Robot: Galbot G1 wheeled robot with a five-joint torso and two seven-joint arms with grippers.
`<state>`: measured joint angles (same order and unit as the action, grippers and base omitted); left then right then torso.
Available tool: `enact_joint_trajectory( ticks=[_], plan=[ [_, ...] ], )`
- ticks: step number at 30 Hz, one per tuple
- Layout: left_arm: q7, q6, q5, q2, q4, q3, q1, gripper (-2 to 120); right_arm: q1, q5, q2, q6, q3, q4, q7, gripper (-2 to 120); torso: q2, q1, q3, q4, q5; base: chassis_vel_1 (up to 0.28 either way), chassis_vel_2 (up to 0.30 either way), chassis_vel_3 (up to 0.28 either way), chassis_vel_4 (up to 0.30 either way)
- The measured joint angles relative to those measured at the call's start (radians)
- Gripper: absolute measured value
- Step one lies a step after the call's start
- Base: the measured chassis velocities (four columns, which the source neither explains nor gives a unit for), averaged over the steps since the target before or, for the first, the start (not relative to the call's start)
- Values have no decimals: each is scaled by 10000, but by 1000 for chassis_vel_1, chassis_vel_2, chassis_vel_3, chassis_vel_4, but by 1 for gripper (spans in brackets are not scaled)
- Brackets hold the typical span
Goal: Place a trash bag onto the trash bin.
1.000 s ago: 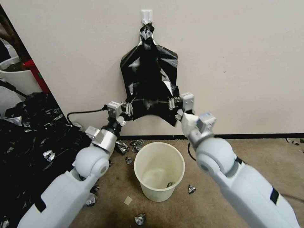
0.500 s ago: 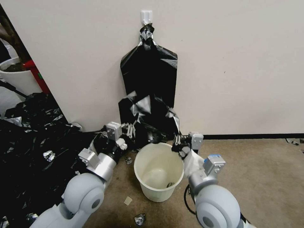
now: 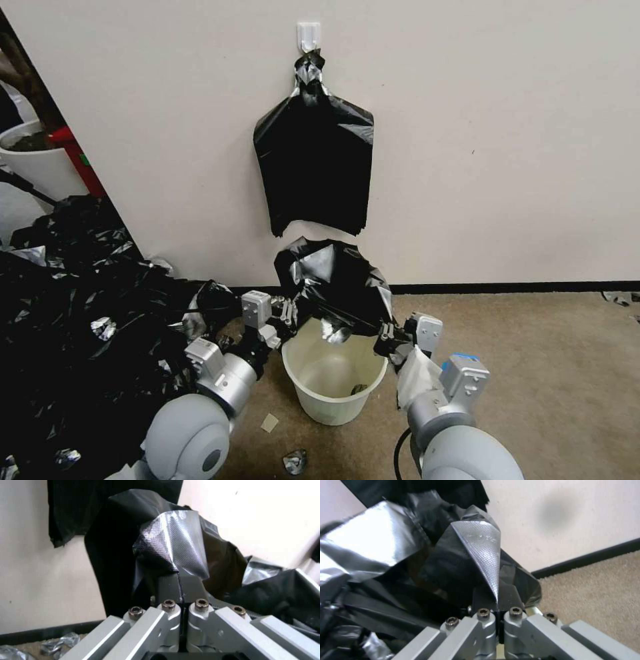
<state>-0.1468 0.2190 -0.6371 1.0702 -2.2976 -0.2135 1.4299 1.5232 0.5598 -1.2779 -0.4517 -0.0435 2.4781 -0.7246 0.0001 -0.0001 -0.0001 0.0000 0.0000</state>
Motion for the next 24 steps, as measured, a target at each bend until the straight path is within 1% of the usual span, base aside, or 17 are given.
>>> enact_joint_trajectory(
  ticks=[2, 3, 5, 6, 8, 14, 16, 19, 20, 21, 22, 23, 24],
  plan=[
    [-80, 177, -148, 33, -319, -156, 6, 0, 79, 60, 24, -62, -14, 224, 27, 0, 0, -1, 0, 0, -1, 0, 0, 0, 0],
    [-80, 177, -148, 33, -319, -156, 6, 0, 79, 60, 24, -62, -14, 224, 27, 0, 0, -1, 0, 0, -1, 0, 0, 0, 0],
    [-139, 341, -371, 37, -698, -418, -2, 0, 64, 193, 54, -93, -102, 263, 168, 0, 0, 0, 0, 0, 0, 0, 0, 0, 0],
    [-139, 341, -371, 37, -698, -418, -2, 0, 64, 193, 54, -93, -102, 263, 168, 0, 0, 0, 0, 0, 0, 0, 0, 0, 0],
    [-246, 600, -754, -49, -1087, -711, -113, 0, -79, 69, 128, -74, -198, 267, 395, 0, -1, 0, 0, 0, 0, 0, 0, 0, 0],
    [-345, 865, -925, -168, -1205, -784, -182, 0, -170, 38, 201, -225, -270, 267, 342, 0, -1, 0, 1, 0, 0, 0, 0, 0, 0],
    [-534, 1020, -1179, -121, -1120, -734, -319, 0, -261, 30, 229, -377, -346, 265, 140, 0, -2, 1, 1, 0, 0, 0, 0, 0, 0],
    [-649, 1134, -1367, -85, -1133, -734, -423, 0, -331, 20, 258, -413, -441, 261, 91, 0, -2, 1, 1, 0, 0, 0, 0, 0, 0],
    [-735, 1254, -1671, -72, -1259, -775, -587, 0, -453, 25, 296, -365, -676, 255, 190, 0, -1, 1, 1, -1, -1, 0, 0, 0, 0],
    [-749, 1284, -2088, -135, -1484, -942, -797, 0, -631, 278, 394, 208, -1123, 246, 1102, 0, -1, 1, 1, -1, 0, 0, 0, 0, 0],
    [-749, 1284, -2088, -135, -1484, -942, -797, 0, -631, 278, 394, 208, -1123, 246, 1102, 0, -1, 1, 1, -1, 0, 0, 0, 0, 0],
    [-731, 1283, -2233, -170, -1552, -1001, -854, 0, -693, 361, 427, 401, -1216, 245, 1382, 0, -1, 1, 1, -1, 0, 0, 0, 0, 0],
    [-616, 1235, -2491, -233, -1677, -1120, -921, 0, -807, 563, 504, 842, -1387, 242, 1966, 0, -1, 1, 1, 0, 0, 0, 0, 0, 0]
  ],
)
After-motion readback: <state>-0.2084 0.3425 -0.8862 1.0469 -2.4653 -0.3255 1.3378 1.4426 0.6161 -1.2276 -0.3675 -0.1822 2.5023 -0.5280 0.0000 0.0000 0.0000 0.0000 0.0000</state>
